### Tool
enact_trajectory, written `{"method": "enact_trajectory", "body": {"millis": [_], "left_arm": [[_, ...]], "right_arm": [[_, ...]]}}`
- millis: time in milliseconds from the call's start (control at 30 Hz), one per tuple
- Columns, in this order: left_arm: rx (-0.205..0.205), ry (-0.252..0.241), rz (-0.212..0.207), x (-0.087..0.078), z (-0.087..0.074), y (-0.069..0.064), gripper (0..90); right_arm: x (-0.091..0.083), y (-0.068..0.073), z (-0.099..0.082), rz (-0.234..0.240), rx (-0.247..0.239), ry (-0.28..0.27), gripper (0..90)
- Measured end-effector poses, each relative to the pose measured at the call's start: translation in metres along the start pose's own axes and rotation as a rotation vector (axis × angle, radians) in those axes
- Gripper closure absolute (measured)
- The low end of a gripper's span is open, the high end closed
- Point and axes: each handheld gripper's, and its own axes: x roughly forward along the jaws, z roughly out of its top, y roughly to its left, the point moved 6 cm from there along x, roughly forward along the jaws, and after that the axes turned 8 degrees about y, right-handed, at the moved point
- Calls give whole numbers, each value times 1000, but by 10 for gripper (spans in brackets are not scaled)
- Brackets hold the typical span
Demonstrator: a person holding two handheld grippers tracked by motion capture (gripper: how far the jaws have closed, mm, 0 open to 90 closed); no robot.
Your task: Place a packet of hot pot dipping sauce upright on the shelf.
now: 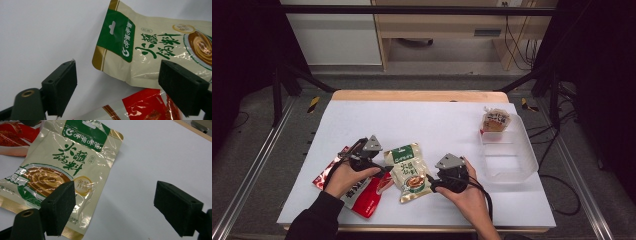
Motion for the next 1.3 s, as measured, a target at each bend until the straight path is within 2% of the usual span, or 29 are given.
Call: {"method": "enact_trajectory", "body": {"millis": [167, 367, 433, 467, 633, 700, 800, 867, 1300], "left_arm": [[-14, 19, -7, 8, 0, 1, 240], [-23, 35, -45, 13, 1, -3, 349], [-29, 33, -73, 13, 2, -6, 398], [-26, 35, -69, 13, 2, -6, 425], [-13, 50, -82, 12, 4, -11, 582], [-22, 55, -72, 13, 5, -12, 647], [-46, 48, -72, 12, 5, -9, 782], [-37, 48, -78, 10, 4, -10, 879], [-12, 15, -79, 1, 7, -13, 900]], "right_arm": [[2, 0, -1, 4, -3, 9, 182], [2, 0, -2, 3, -9, 18, 181], [3, 0, -2, 2, -9, 20, 181], [3, 0, -2, 1, -9, 21, 181], [3, 0, -2, 4, -13, 24, 179], [3, 0, -3, 5, -18, 29, 175], [4, 1, -4, 11, -26, 40, 171], [5, 2, -5, 7, -31, 45, 171], [5, 1, -4, 8, -30, 40, 178]]}}
